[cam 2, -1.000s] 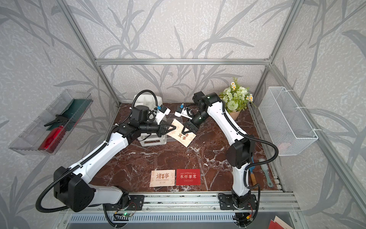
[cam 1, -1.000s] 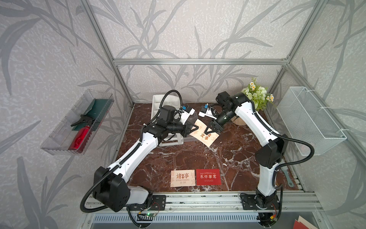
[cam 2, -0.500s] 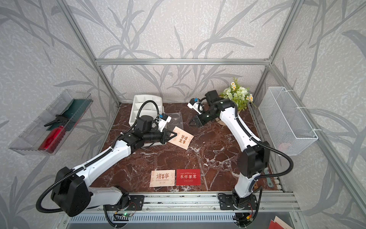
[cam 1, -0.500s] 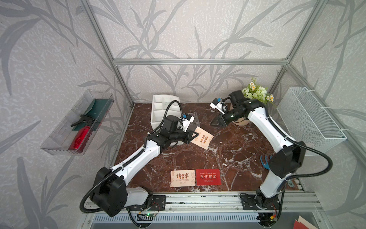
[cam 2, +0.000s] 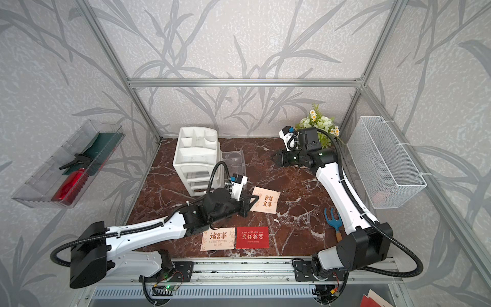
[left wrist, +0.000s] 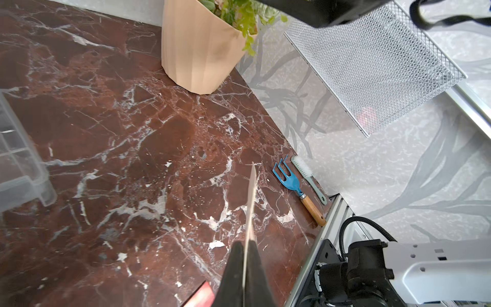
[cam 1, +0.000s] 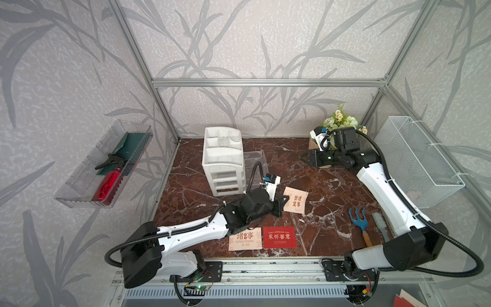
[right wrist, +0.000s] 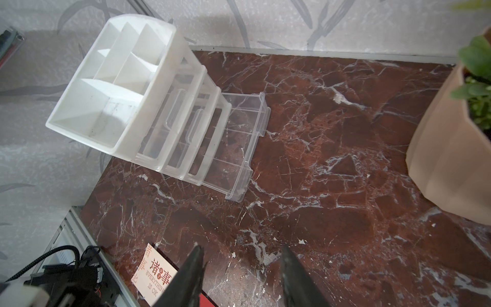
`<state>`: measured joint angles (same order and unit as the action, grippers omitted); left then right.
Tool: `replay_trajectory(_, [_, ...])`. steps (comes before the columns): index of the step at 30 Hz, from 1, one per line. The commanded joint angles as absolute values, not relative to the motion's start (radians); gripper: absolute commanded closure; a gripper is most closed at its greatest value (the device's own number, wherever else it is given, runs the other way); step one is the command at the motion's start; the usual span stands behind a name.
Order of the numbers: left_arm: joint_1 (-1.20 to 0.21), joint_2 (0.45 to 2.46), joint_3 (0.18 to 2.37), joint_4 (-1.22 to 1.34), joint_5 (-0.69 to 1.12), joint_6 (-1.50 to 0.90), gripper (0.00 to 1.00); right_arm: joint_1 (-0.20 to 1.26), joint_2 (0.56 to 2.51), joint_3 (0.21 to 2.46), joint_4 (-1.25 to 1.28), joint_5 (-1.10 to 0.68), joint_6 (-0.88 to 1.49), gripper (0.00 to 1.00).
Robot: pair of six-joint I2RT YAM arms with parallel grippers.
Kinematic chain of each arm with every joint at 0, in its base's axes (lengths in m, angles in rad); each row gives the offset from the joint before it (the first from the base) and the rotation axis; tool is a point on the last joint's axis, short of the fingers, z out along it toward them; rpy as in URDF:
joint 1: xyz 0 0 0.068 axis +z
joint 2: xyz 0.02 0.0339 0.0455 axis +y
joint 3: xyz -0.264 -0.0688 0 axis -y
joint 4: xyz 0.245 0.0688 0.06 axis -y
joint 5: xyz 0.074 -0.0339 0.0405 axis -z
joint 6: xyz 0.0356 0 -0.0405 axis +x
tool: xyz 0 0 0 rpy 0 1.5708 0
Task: Take the postcards out of the drawer
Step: Place the postcard at the center of the board.
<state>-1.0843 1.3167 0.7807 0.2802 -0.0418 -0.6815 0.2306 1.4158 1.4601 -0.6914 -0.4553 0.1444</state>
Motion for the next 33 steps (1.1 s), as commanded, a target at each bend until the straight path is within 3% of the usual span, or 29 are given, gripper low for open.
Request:
replay_trajectory(1, [-1.169,1.397,0.773,0.434,-0.282,-0.803,1.0,0.198,1.342,1.441,-0.653,-0.421,0.198,0.52])
replay_trajectory(6, [-1.274,1.557,0.803,0.553,-0.395,-0.908,1.0,0.166,1.289,1.405,-0.658,-0.421,0.216,0.51])
replay_trajectory(15, [-1.322,1.783,0.852,0.765,-0.359,-1.116,1.0,0.152,1.237,1.365,-0.675,-0.427,0.217,0.5])
replay_trajectory(31, [-1.328,1.933,0.854,0.794,-0.29,-1.33,1.0,0.136,1.218,1.323,-0.654,-0.449,0.227,0.47])
replay_trajectory(33, [-1.328,1.931,0.854,0.782,-0.289,-1.333,0.96,0.136,1.22,1.322,-0.653,-0.452,0.227,0.47])
